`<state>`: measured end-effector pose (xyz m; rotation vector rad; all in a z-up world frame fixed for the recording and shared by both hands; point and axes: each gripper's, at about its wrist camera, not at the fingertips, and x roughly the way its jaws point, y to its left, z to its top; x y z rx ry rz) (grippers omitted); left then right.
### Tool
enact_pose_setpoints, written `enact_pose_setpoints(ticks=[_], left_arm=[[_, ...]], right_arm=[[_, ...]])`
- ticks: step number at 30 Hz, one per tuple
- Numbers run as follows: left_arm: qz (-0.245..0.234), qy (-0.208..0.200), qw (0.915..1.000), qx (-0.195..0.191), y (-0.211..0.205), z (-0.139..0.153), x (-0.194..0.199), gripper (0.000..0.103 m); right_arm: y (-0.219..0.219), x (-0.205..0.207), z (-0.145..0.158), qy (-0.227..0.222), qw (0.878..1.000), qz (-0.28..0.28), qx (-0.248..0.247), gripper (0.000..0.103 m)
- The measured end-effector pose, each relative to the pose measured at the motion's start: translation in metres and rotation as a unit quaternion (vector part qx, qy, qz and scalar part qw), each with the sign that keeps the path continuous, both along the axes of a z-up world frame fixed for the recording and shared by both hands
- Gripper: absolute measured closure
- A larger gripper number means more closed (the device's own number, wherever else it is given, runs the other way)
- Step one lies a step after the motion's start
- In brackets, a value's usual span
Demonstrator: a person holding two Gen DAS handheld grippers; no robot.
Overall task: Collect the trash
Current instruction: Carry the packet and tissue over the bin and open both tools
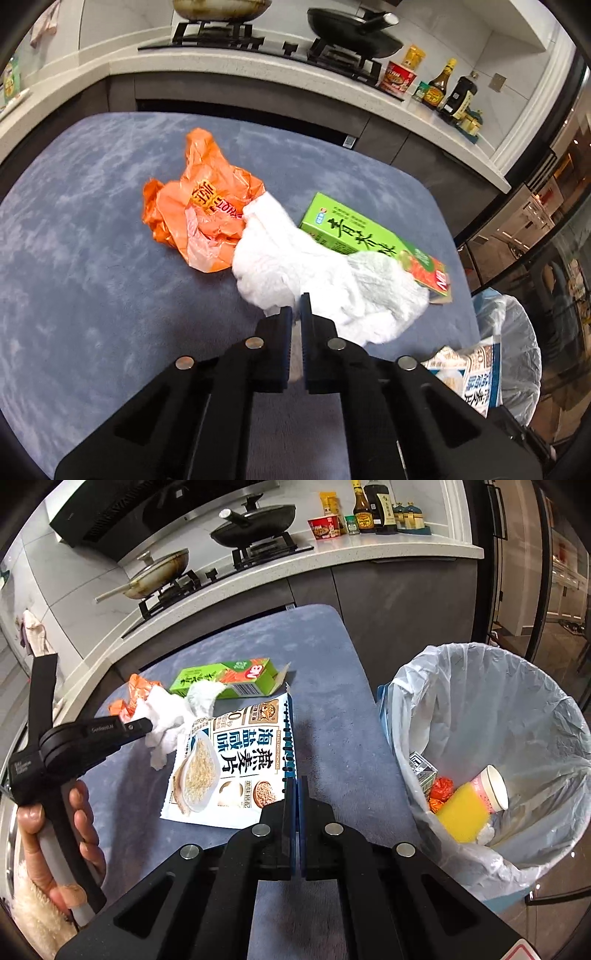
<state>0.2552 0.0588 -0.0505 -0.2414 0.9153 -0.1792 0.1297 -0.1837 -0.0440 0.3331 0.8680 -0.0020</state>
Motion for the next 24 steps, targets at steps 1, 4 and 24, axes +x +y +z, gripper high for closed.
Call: enact_pose_setpoints(ticks=[1, 4, 24], left_arm=[[-0.003, -0.004, 1.0000, 0.000, 0.000, 0.004, -0.006, 0.100], [-0.009, -0.014, 0.9999, -0.001, 0.001, 0.018, -0.022, 0.101], [-0.124, -0.104, 0.9868, -0.012, -0.056, 0.128, -0.126, 0.102]], right_arm=[[-0.001, -0.003, 0.003, -0.003, 1.000, -0.002, -0.001, 0.101], [-0.004, -0.012, 0.013, -0.013, 1.000, -0.006, 0.000, 0.101], [-0.065, -0.083, 0.062, -0.035, 0.994, -0.100, -0.041, 0.101]])
